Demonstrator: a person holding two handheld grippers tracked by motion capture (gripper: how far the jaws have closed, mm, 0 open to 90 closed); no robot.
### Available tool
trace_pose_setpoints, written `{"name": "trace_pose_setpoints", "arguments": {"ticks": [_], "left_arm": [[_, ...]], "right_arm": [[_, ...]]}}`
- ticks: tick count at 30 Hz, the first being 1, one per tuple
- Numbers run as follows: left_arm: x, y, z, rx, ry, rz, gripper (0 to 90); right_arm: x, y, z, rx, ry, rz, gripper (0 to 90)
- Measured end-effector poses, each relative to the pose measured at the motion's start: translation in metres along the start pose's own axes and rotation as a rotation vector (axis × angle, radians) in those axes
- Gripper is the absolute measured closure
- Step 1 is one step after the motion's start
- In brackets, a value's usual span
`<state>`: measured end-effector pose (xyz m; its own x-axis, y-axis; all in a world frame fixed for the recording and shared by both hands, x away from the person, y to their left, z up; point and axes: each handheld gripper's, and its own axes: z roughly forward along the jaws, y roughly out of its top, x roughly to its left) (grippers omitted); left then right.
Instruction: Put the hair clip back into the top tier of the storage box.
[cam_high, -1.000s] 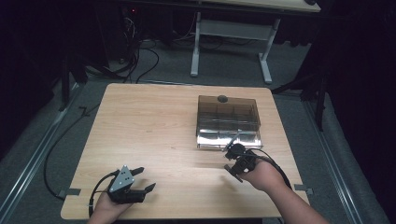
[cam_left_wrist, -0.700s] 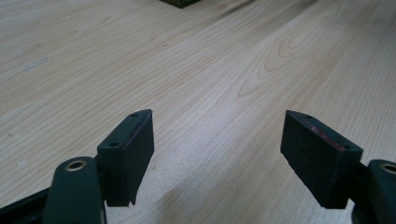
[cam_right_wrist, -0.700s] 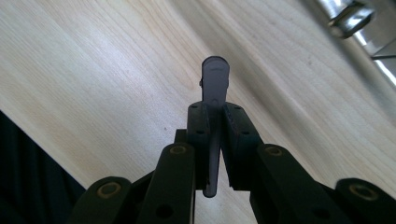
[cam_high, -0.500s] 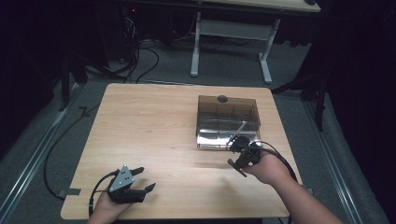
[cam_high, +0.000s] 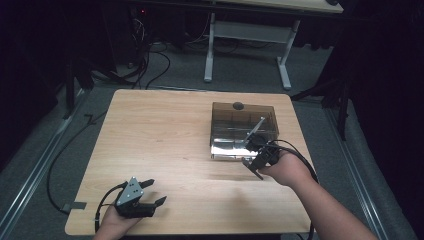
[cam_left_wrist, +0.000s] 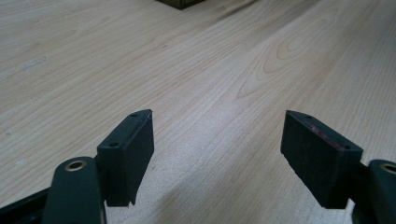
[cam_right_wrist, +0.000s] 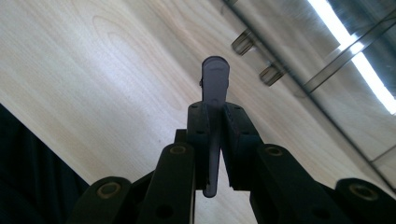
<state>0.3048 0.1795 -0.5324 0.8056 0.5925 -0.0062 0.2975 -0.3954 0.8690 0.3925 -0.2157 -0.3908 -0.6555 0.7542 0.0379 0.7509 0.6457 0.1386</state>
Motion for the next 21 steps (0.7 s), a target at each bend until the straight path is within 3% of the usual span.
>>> {"name": "trace_pose_setpoints", "arguments": {"ticks": [5, 6, 17, 21], "left_arm": [[-0.001, 0.000, 0.001, 0.002, 0.005, 0.002, 26.2], [0.000, 0.000, 0.000, 0.001, 0.001, -0.001, 26.2], [0.000, 0.000, 0.000, 0.003, -0.007, -0.001, 26.2], [0.001, 0.000, 0.000, -0.002, -0.009, -0.004, 26.2]], "right_arm": [[-0.004, 0.008, -0.007, -0.006, -0.001, 0.018, 82.4], [-0.006, 0.010, -0.008, -0.012, -0.011, -0.001, 82.4], [-0.018, 0.034, -0.016, -0.004, -0.015, 0.003, 82.4], [-0.021, 0.045, -0.017, -0.008, -0.020, -0.020, 82.4]]}}
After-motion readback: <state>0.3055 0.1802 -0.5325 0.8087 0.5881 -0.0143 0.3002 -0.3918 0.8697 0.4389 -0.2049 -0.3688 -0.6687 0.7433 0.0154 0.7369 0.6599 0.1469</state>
